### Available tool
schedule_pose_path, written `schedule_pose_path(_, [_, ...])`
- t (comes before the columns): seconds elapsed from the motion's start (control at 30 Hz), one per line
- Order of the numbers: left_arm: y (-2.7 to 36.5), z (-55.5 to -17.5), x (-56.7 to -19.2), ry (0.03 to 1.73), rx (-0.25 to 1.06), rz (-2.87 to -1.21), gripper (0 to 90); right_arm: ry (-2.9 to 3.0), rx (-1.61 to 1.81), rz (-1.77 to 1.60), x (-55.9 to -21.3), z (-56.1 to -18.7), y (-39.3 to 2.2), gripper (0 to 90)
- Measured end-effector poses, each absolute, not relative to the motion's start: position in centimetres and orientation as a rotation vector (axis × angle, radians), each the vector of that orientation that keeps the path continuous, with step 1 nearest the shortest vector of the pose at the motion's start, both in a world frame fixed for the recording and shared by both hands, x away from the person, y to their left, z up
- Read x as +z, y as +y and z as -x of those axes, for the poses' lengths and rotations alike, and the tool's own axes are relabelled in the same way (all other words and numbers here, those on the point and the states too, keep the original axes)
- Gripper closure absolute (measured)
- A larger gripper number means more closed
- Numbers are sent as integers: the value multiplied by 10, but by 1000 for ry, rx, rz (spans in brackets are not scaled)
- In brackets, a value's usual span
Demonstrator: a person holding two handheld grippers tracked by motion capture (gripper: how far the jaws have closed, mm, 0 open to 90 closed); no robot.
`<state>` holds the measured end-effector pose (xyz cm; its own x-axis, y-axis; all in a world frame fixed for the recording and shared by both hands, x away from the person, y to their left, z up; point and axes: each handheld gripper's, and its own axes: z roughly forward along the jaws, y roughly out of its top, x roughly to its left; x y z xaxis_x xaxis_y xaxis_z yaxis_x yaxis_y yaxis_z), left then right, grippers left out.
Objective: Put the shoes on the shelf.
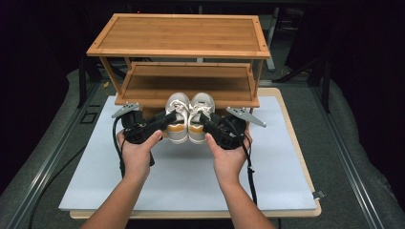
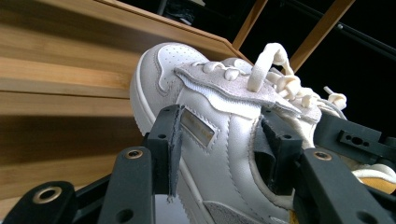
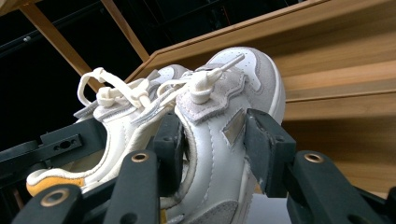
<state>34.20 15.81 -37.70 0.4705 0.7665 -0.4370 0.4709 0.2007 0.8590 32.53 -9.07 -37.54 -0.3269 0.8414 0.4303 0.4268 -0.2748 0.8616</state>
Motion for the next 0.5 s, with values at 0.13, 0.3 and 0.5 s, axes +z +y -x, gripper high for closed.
schedule_pose_path(0.13, [158,-345,-374,1160,294,-1439,552,1630,1622,-1551,-373,-328,-90,583])
schedule_pose_path(0.3, [158,-348,-371,1159,301,-1445,552,1628,1622,-1547,-370,-331,-89,583])
schedule_pose_path(0.5, [157,-356,-367,1156,307,-1451,552,1627,1623,-1549,-367,-338,-90,583])
